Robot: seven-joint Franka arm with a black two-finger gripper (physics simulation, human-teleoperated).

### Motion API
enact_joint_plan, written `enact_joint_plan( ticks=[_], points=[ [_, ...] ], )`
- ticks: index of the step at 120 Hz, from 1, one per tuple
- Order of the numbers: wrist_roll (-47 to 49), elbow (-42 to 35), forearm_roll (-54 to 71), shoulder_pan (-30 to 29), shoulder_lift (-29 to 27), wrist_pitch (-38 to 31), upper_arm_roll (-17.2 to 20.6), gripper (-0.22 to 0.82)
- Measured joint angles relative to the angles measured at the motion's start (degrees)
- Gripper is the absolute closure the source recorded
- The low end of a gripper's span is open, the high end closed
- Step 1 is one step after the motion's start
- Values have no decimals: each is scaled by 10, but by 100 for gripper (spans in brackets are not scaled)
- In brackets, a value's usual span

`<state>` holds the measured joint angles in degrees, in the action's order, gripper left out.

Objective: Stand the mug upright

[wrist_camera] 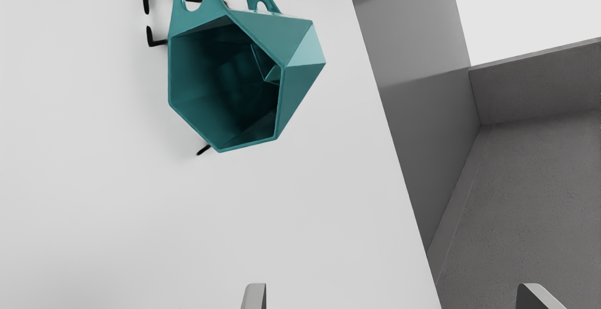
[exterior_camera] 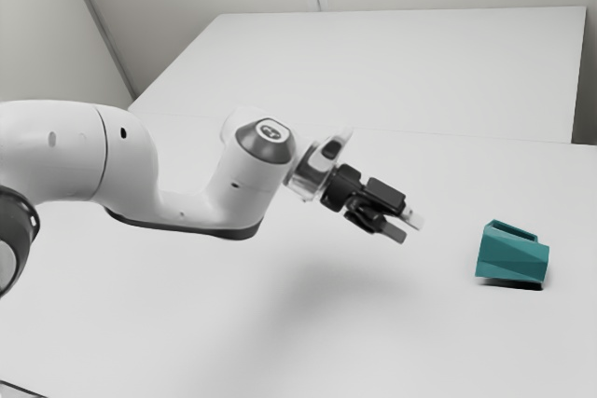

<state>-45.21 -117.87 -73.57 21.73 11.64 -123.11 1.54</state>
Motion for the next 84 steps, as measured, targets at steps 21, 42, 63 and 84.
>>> enact_joint_plan(
  ticks=[21,42,63,84],
  points=[
    [22,42,-2,3,45,2,2,3],
    [39,90,-1,15,93,3,3,3],
    [51,140,-1,24,135,3,2,3],
    [61,176,-1,34,171,3,2,3]
  ],
)
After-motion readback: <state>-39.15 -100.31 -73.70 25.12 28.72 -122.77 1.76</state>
